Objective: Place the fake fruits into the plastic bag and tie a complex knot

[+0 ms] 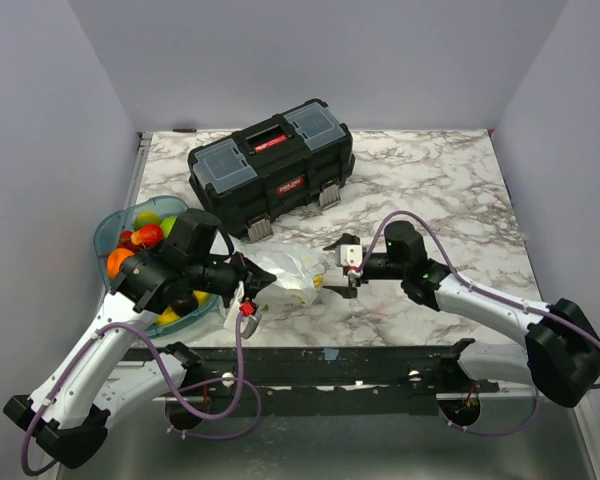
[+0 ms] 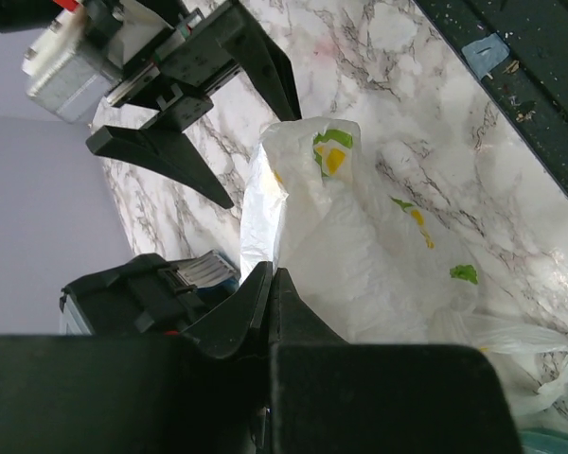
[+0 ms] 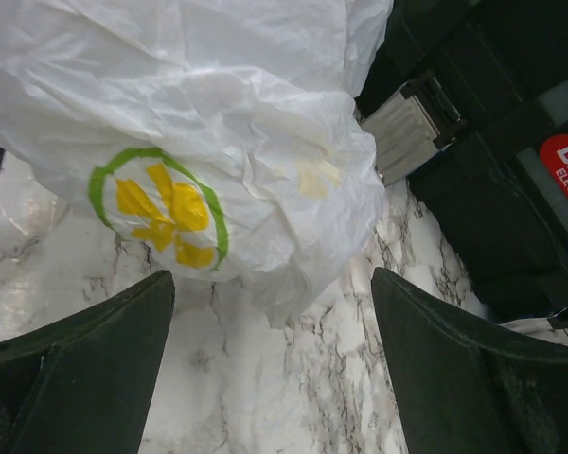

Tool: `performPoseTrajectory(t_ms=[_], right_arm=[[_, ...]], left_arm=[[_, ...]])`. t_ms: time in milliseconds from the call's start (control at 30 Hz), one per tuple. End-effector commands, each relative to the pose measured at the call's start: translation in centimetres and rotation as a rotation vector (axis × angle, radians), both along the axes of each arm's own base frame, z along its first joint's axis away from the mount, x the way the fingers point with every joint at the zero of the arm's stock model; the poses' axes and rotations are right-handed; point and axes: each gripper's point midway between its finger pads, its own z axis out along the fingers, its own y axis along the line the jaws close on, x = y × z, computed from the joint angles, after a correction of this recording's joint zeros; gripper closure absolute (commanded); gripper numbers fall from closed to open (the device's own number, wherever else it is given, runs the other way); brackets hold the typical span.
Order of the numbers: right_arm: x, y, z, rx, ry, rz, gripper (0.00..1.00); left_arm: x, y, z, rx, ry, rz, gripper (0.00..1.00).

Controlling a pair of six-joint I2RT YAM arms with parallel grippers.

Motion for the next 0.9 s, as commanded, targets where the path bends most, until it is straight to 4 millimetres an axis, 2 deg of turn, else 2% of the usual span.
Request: performPoseTrajectory(t_ms=[0, 133, 200, 500, 667, 733, 767, 800, 833, 867], right_arm=[[1.9, 0.7, -0.3, -0.007, -0.101, -0.017, 0.18], [2.1, 0.6, -1.3, -0.044, -0.136, 0.003, 0.30], [2.0, 0.5, -1.8, -0.062, -0.154, 0.021, 0.32], [3.5, 2.1, -2.1, -0.044, -0.117, 0.002, 0.34], [2.9, 3.2, -1.9, -0.023, -0.126, 0.027, 0.29], [2.9, 3.3, -1.6, -0.013, -0.128, 0.028, 0.39], [3.0, 3.3, -1.4, -0.010, -0.129, 0.023, 0.49], [3.1, 3.2, -1.3, -0.014, -0.130, 0.014, 0.61], [3.1, 3.1, -1.3, -0.023, -0.130, 0.008, 0.82], [3.4, 2.7, -1.4, -0.043, -0.126, -0.017, 0.99]], left_arm=[[-0.6, 0.3, 0.3, 0.006, -0.006, -0.019, 1.00], [-0.6, 0.2, 0.4, 0.003, -0.005, -0.019, 1.00], [-0.5, 0.2, 0.5, 0.001, -0.004, -0.014, 1.00], [-0.5, 0.3, 0.6, 0.000, 0.018, 0.005, 1.00], [-0.1, 0.3, 0.6, 0.000, 0.022, 0.020, 1.00], [0.1, 0.4, 0.4, 0.002, 0.028, 0.036, 1.00], [0.3, 0.4, 0.3, 0.004, 0.032, 0.046, 1.00], [0.5, 0.6, 0.2, 0.003, 0.038, 0.061, 1.00], [0.7, 0.7, 0.2, 0.003, 0.039, 0.074, 1.00], [1.0, 0.9, 0.3, 0.000, 0.044, 0.093, 1.00]])
